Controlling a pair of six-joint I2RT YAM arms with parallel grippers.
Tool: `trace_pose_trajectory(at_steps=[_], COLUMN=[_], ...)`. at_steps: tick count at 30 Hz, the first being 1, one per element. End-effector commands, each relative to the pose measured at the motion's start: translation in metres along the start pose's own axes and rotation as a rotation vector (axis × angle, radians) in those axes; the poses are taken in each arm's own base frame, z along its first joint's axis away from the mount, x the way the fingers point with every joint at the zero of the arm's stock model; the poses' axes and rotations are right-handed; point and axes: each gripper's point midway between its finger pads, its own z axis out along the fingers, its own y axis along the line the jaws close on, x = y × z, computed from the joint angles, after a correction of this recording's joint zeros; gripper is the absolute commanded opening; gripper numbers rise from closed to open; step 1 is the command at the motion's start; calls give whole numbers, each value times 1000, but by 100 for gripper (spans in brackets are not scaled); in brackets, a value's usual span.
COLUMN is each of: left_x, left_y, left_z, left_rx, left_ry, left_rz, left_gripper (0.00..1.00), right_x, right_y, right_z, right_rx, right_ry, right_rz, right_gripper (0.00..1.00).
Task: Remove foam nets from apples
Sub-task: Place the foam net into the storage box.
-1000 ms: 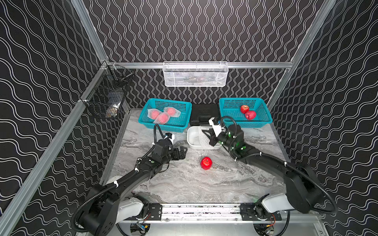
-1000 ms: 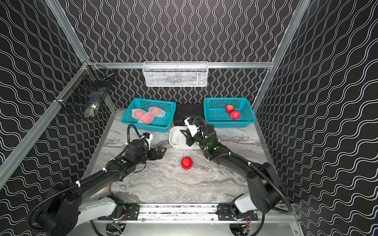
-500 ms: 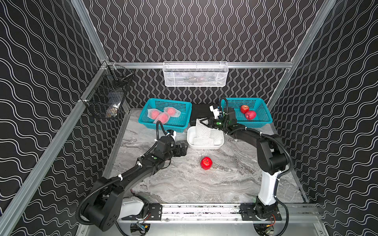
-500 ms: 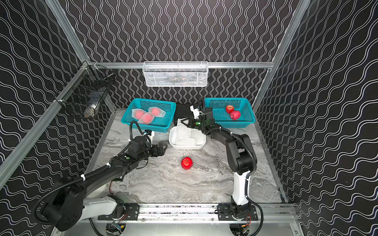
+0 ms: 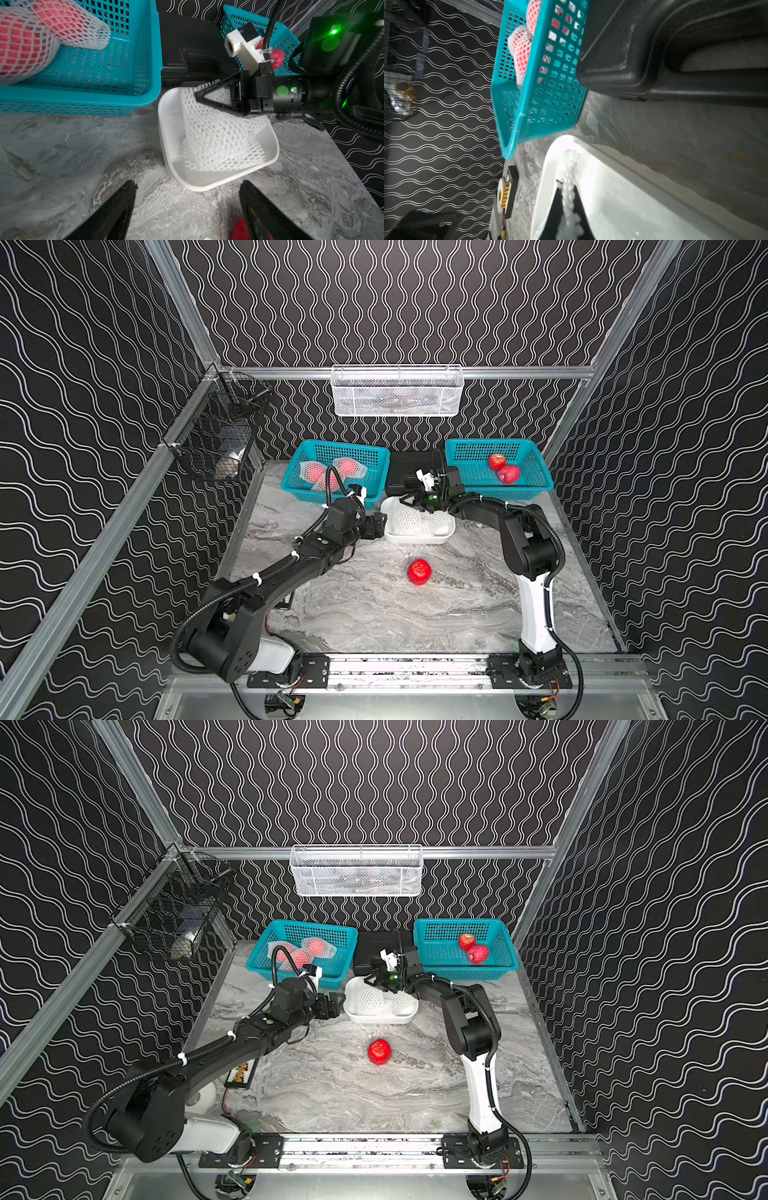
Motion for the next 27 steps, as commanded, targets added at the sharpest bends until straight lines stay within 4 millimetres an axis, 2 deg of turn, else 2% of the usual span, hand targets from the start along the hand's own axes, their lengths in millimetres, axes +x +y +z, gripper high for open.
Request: trace_pose_trajectory(at_steps=[1,2,4,6,8,11,16,27], left_x=[-12,-13,-14,-13,-11,-4,7,24], left_y=[-10,-13,-19,-21,-21,-19,-19,-16], left_z=[10,14,20,28,34,42,49,71], left_rx=[8,0,-15,-10,-5,-11,7,0], left_ry=[-18,-9,2,16,24,44,60,100], left_rz=[63,89,139,137,136,130,127,149], left_gripper=[79,77,74,73,71,70,64,63], right_x=[3,4,4,3,1,-3,-7,1], right_y=[-2,-3,0,4,10,19,35,28], right_z=[3,3,1,-3,-7,-15,-25,-25], right_rx=[50,63,76,85,85,102,108,120], right_ry=[-4,-4,-14,-32,-49,-77,-112,-98], right_rz=[-63,-76,-108,-138,-168,-216,-279,-218], right_gripper=[0,0,9,26,33,54,63,63])
